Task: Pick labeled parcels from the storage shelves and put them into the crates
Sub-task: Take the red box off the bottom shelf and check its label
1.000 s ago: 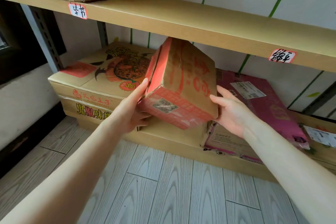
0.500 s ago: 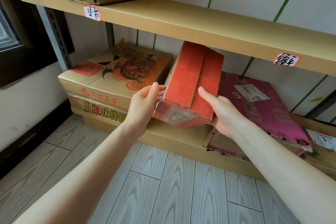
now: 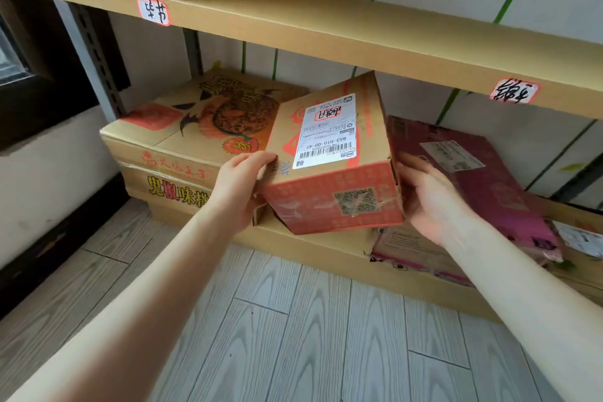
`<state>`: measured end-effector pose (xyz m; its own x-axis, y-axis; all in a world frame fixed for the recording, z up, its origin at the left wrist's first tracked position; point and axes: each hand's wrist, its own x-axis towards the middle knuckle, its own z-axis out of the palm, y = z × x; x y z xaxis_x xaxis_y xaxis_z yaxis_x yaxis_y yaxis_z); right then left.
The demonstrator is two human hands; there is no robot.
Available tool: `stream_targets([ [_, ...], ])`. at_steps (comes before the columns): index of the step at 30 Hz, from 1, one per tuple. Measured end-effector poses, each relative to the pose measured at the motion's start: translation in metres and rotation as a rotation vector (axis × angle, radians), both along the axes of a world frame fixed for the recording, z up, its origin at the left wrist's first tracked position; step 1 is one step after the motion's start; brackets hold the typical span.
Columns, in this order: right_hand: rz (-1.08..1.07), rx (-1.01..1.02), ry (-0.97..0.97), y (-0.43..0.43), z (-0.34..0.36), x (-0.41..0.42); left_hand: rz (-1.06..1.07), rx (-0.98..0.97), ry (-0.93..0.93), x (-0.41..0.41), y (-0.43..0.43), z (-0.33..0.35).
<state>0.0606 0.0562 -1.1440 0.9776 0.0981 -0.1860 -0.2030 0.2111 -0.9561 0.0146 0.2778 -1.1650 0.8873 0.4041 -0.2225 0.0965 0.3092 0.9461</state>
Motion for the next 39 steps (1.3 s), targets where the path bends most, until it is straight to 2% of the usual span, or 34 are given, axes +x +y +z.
stream_targets([
  [5,-0.043,-0.117,-0.068,0.008,-0.012,0.004,0.107,-0.217,0.022,0.009,-0.002,-0.006],
  [9,-0.053,-0.134,-0.06,0.018,-0.024,0.004,0.118,-0.184,0.008,0.011,-0.004,-0.012],
  [12,-0.109,-0.108,-0.038,0.022,-0.017,-0.01,0.105,-0.17,0.075,-0.001,-0.004,0.0],
  [17,-0.114,-0.028,0.118,0.009,0.0,-0.054,-0.006,-0.126,0.261,-0.033,-0.009,0.043],
  [22,-0.258,0.048,0.318,-0.029,0.023,-0.118,-0.175,-0.076,0.436,-0.07,-0.043,0.073],
  [31,-0.684,0.029,0.598,-0.165,0.114,-0.266,-0.598,-0.035,0.629,-0.132,-0.195,0.15],
  [39,-1.065,0.199,0.6,-0.312,0.19,-0.411,-0.896,0.149,0.514,-0.236,-0.401,0.226],
])
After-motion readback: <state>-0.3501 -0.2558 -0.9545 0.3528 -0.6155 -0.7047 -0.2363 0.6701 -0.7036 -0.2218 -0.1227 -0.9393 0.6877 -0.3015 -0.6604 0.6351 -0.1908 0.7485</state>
